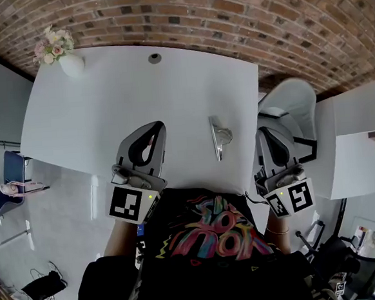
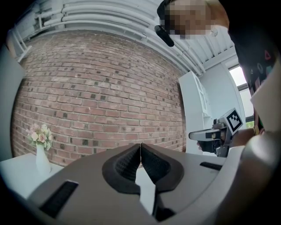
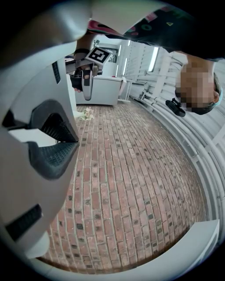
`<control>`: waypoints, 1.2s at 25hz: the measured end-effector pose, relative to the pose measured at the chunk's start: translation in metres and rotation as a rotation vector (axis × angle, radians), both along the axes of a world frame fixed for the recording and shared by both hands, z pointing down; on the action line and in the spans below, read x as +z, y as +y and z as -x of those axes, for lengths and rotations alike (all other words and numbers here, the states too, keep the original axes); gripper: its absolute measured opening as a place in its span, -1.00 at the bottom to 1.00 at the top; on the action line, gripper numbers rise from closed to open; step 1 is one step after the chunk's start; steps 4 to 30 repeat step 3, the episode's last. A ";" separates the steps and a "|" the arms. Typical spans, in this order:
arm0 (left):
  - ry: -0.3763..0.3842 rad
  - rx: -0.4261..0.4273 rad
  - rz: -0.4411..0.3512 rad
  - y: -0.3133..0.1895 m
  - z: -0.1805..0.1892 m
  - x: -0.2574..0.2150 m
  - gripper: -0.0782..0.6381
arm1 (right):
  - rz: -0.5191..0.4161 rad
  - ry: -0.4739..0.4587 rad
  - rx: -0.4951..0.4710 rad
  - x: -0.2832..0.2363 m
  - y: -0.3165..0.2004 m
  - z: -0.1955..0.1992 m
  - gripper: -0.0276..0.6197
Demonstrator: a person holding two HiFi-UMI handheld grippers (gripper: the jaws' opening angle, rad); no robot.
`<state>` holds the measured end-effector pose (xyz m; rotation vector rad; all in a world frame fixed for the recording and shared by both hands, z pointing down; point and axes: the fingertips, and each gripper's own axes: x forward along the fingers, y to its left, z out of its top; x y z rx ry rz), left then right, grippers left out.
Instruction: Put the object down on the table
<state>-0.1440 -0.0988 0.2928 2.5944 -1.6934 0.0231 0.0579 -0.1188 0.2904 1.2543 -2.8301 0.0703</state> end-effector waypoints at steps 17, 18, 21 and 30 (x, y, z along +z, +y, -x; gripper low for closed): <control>-0.011 0.003 -0.011 -0.002 0.001 -0.001 -0.71 | -0.008 -0.003 0.006 -0.001 -0.002 -0.004 -0.86; -0.011 0.003 -0.011 -0.002 0.001 -0.001 -0.71 | -0.008 -0.003 0.006 -0.001 -0.002 -0.004 -0.86; -0.011 0.003 -0.011 -0.002 0.001 -0.001 -0.71 | -0.008 -0.003 0.006 -0.001 -0.002 -0.004 -0.86; -0.011 0.003 -0.011 -0.002 0.001 -0.001 -0.71 | -0.008 -0.003 0.006 -0.001 -0.002 -0.004 -0.86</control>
